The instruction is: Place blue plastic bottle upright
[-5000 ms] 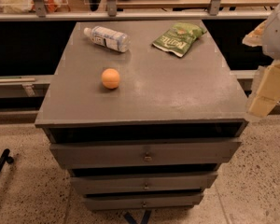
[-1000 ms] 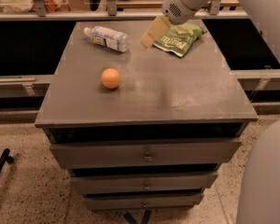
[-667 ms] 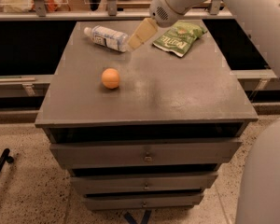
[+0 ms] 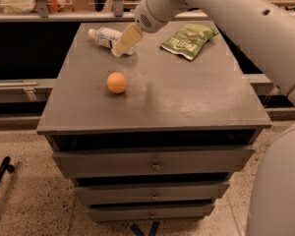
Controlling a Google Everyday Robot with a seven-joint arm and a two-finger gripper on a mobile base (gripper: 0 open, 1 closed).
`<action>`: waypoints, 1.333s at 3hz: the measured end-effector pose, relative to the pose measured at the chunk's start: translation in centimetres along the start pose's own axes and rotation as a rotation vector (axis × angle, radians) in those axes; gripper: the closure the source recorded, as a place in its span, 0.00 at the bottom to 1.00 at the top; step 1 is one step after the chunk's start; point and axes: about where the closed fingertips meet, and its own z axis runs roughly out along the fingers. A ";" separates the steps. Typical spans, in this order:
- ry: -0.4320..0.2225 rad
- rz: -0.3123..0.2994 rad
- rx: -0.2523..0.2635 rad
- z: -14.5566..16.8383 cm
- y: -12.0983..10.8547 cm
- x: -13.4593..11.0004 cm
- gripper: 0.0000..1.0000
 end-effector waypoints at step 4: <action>0.108 0.019 0.012 9.5 -1.7 -6.4 0.00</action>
Offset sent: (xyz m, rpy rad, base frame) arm 0.0752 0.0589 -0.0011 -0.0274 0.0476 -0.1079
